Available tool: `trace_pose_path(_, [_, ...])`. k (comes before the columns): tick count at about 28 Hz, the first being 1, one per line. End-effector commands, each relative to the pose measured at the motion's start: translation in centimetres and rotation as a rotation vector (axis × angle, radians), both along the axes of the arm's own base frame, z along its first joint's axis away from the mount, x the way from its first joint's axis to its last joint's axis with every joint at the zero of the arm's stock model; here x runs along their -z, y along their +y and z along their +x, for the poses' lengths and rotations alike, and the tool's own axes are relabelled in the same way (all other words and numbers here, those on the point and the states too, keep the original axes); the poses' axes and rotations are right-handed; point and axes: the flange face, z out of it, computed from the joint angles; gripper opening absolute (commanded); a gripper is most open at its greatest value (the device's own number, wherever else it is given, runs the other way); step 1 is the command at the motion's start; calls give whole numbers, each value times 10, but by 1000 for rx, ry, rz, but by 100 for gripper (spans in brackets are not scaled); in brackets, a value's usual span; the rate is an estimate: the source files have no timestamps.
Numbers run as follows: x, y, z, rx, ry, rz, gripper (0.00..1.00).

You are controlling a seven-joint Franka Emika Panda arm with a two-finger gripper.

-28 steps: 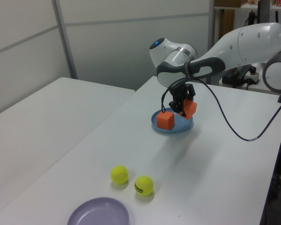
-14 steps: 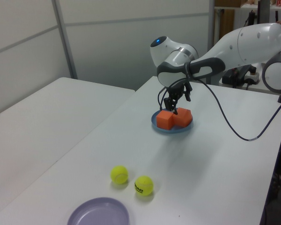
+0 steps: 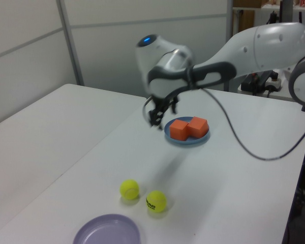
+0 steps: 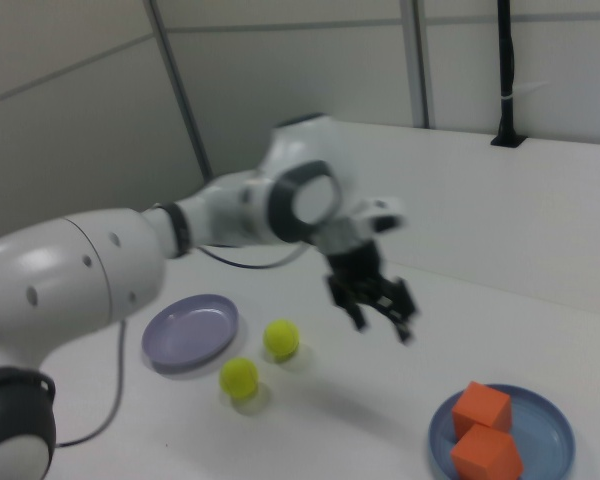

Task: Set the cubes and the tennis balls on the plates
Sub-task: 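Move the gripper to a tennis ball and grasp it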

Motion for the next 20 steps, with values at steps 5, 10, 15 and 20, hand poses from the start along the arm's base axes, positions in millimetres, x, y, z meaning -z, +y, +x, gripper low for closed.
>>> trace_pose_path(5, [17,121,-23,-176,14,-7,100])
trace_pose_path(10, [39,161,-29,-248,13,0,100])
trace_pose_path(15, [59,197,-36,-317,-11,19,100])
trace_pose_path(20, [78,218,-43,-363,4,-6,100])
